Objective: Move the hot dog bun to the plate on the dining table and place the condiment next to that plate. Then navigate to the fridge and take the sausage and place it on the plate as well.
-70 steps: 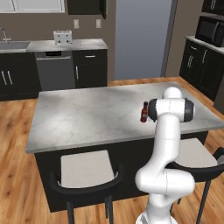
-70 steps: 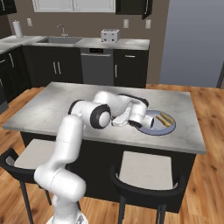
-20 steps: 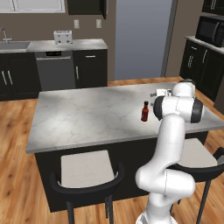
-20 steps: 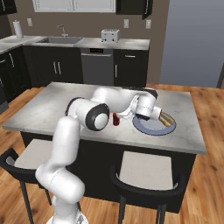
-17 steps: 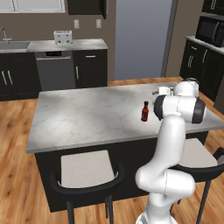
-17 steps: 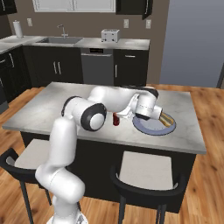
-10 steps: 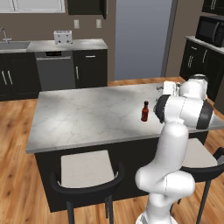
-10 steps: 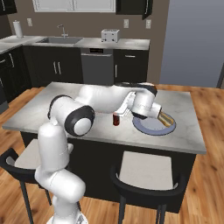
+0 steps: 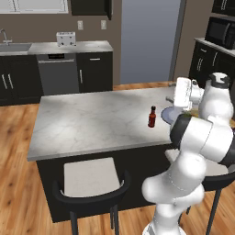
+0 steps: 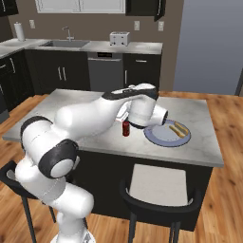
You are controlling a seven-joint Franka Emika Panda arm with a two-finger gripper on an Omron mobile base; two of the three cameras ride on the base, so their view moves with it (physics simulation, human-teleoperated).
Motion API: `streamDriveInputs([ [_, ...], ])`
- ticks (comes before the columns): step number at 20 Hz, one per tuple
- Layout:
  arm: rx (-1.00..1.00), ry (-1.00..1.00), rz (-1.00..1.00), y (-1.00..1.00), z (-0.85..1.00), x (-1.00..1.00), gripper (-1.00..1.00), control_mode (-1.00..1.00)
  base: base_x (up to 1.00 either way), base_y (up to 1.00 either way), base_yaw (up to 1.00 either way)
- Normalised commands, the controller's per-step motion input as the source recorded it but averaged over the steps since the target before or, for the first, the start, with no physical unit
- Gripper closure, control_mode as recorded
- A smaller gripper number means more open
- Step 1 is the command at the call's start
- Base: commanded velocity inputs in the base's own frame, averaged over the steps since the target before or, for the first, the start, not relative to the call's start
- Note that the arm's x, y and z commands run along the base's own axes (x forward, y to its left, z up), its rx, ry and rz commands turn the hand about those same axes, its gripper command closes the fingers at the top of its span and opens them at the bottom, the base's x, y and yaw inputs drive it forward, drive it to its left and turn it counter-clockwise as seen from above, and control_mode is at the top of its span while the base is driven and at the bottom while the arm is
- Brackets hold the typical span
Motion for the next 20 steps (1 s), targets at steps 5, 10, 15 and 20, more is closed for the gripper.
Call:
streamDriveInputs([
  [5, 0.0, 0.25, -0.23, 0.52, 0.52, -0.46, -1.0, -1.0, 0.0, 0.0, 0.0],
  [10, 0.0, 0.29, -0.32, 0.43, 0.53, -0.52, -1.0, -1.0, 0.0, 0.0, 0.0],
  [15, 0.0, 0.38, -0.38, 0.3, 0.52, -0.46, -1.0, -1.0, 0.0, 0.0, 0.0],
  [20, 0.0, 0.4, -0.41, 0.12, 0.33, -0.58, -1.0, -1.0, 0.0, 0.0, 0.0],
])
